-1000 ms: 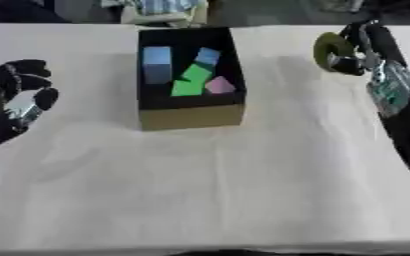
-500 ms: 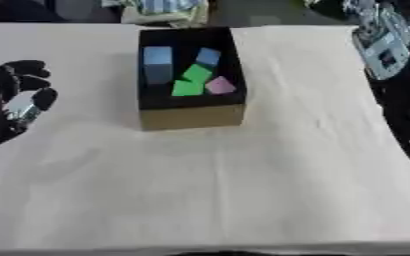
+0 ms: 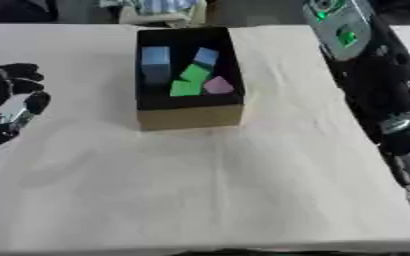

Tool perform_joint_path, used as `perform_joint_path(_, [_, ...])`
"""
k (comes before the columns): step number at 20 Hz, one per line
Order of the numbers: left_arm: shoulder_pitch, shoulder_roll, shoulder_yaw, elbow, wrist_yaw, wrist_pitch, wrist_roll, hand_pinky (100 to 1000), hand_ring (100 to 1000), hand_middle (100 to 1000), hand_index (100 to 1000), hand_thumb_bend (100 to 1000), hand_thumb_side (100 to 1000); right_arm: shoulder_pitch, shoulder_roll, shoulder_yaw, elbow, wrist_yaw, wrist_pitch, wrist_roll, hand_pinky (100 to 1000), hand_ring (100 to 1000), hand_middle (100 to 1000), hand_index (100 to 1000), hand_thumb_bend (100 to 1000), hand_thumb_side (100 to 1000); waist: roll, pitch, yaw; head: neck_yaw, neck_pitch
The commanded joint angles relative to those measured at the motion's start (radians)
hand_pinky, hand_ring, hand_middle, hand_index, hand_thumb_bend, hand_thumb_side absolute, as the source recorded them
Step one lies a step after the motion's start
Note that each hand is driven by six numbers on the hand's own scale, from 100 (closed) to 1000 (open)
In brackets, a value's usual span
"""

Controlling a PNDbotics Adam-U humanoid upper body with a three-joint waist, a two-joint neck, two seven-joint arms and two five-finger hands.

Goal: Pick up objects on the table and place them in the box.

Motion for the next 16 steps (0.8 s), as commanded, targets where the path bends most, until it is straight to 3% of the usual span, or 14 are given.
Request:
perform_joint_path(1, [-0.016, 0.014, -0.001, -0.011, 0.008, -0.003, -0.008, 828, 715, 691, 821, 587, 630, -0.030, 0.023, 0.020, 0.019, 0.016, -0.030, 0.042, 557, 554, 426, 501, 100, 100, 0.007, -0.020, 0.004, -0.009, 0.005])
perform_joint_path(9, [-0.018, 0.010, -0.010, -0.009, 0.008, -0.003, -0.021, 829, 716, 692, 817, 587, 635, -0.002, 0.083, 0.032, 0.131, 0.133, -0.130, 0.133, 577, 577, 462, 538, 100, 100, 0.007, -0.019, 0.012, -0.015, 0.005])
perform_joint_path(14, [-0.016, 0.009, -0.018, -0.004, 0.001, 0.000, -0.038, 829, 716, 693, 820, 585, 639, 0.009, 0.096, 0.018, 0.176, 0.171, -0.149, 0.129, 583, 588, 492, 591, 100, 100, 0.005, -0.018, 0.010, -0.013, 0.005])
perform_joint_path(16, [-0.016, 0.009, -0.019, -0.004, 0.000, -0.001, -0.042, 829, 717, 693, 819, 583, 639, 0.011, 0.095, 0.012, 0.186, 0.184, -0.144, 0.121, 588, 599, 521, 652, 100, 100, 0.004, -0.019, 0.009, -0.012, 0.005])
